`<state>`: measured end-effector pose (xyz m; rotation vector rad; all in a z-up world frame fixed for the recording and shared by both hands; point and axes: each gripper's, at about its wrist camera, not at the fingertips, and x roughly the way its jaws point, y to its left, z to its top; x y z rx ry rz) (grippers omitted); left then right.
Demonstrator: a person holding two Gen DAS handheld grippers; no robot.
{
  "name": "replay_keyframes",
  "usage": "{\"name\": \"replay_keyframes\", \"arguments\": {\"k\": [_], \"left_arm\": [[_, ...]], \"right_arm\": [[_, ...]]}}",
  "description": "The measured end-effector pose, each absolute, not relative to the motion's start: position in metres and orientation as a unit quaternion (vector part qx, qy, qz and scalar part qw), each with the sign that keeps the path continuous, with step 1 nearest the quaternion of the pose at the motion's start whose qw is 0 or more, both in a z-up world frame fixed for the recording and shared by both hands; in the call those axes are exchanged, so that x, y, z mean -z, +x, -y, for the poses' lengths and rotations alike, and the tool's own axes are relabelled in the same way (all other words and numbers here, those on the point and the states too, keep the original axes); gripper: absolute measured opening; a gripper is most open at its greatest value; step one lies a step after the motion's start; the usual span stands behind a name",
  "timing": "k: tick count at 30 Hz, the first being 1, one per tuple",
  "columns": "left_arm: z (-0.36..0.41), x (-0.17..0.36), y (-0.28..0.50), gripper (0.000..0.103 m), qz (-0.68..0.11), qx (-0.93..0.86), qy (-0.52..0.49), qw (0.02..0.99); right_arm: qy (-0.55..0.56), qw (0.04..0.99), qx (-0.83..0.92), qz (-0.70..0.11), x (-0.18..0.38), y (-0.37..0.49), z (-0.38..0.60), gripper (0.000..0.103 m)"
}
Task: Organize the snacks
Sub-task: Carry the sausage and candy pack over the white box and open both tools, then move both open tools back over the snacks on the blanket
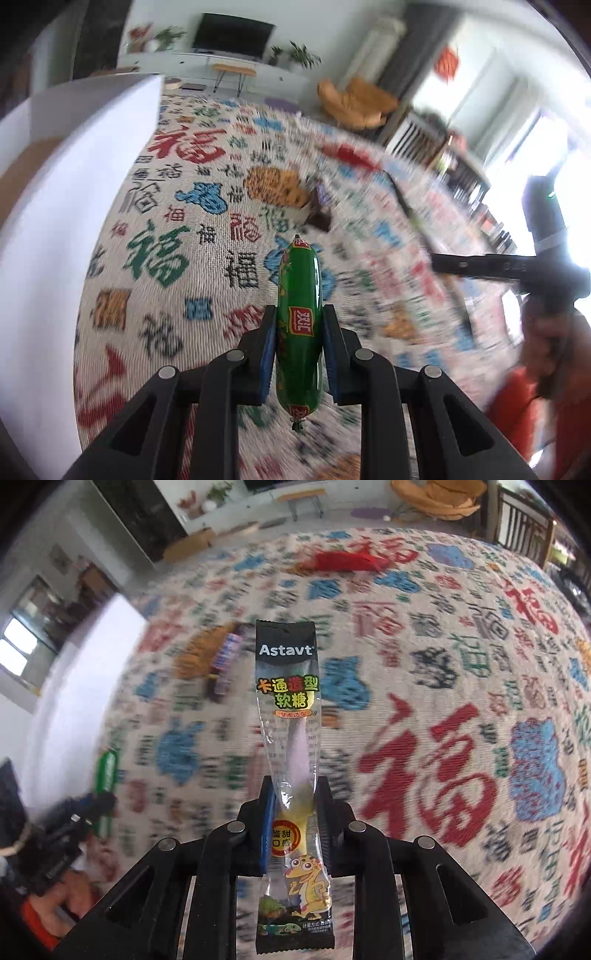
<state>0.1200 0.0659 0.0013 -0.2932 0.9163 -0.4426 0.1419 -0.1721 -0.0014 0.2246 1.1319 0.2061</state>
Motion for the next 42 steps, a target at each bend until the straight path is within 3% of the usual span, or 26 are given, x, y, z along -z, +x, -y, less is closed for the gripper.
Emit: {"name": "replay_keyframes", "arguments": {"k": [9, 14, 15, 16, 17, 18, 19, 24, 28, 31, 34, 38, 42], "left_arm": [[-0.177, -0.11, 0.074, 0.023, -0.334, 0.169, -0.197, 0.906], [-0.262, -0.126, 0.063, 0.026, -0.325, 0.04, -0.161, 0.931], [-0.275, -0.123, 0.063, 0.039, -0.328, 0.01, -0.15, 0.933], [-0.286, -0.119, 0.062, 0.069, -0.332, -0.017, -0.144, 0.932], [-0.296, -0.115, 0.061, 0.083, -0.336, -0.047, -0.142, 0.93], [-0.308, -0.11, 0.055, 0.091, -0.33, -0.078, -0.147, 0.929], [-0.313, -0.107, 0.052, 0.091, -0.326, -0.089, -0.153, 0.928], [-0.304, -0.097, 0.037, 0.091, -0.324, -0.073, -0.18, 0.926], [-0.242, -0.103, 0.035, 0.093, -0.319, 0.012, -0.168, 0.933], [-0.18, -0.107, 0.048, 0.1, -0.331, 0.091, -0.13, 0.93], [-0.108, -0.09, 0.072, 0.101, -0.359, 0.156, -0.072, 0.917], [-0.025, -0.027, 0.12, 0.101, -0.405, 0.175, 0.012, 0.897], [0.008, 0.026, 0.17, 0.101, -0.451, 0.156, 0.023, 0.878]], "right_arm": [[0.123, 0.84, -0.283, -0.446, -0.118, 0.141, 0.012, 0.022], [0.11, 0.813, -0.375, -0.432, -0.145, 0.143, -0.103, 0.026], [0.108, 0.809, -0.387, -0.429, -0.144, 0.141, -0.122, 0.033], [0.11, 0.803, -0.403, -0.424, -0.139, 0.141, -0.141, 0.04], [0.112, 0.799, -0.413, -0.423, -0.135, 0.141, -0.151, 0.062], [0.115, 0.795, -0.417, -0.426, -0.129, 0.14, -0.157, 0.07], [0.12, 0.795, -0.414, -0.428, -0.123, 0.139, -0.159, 0.069], [0.093, 0.835, -0.347, -0.417, -0.072, 0.135, -0.098, 0.07], [-0.031, 0.881, -0.163, -0.443, 0.012, 0.13, 0.005, 0.07], [-0.02, 0.882, -0.061, -0.466, 0.045, 0.125, 0.098, 0.07], [0.009, 0.892, 0.007, -0.452, 0.046, 0.119, 0.172, 0.07], [0.023, 0.898, 0.086, -0.43, 0.034, 0.125, 0.235, 0.07], [0.014, 0.889, 0.116, -0.443, 0.043, 0.139, 0.273, 0.071]]}}
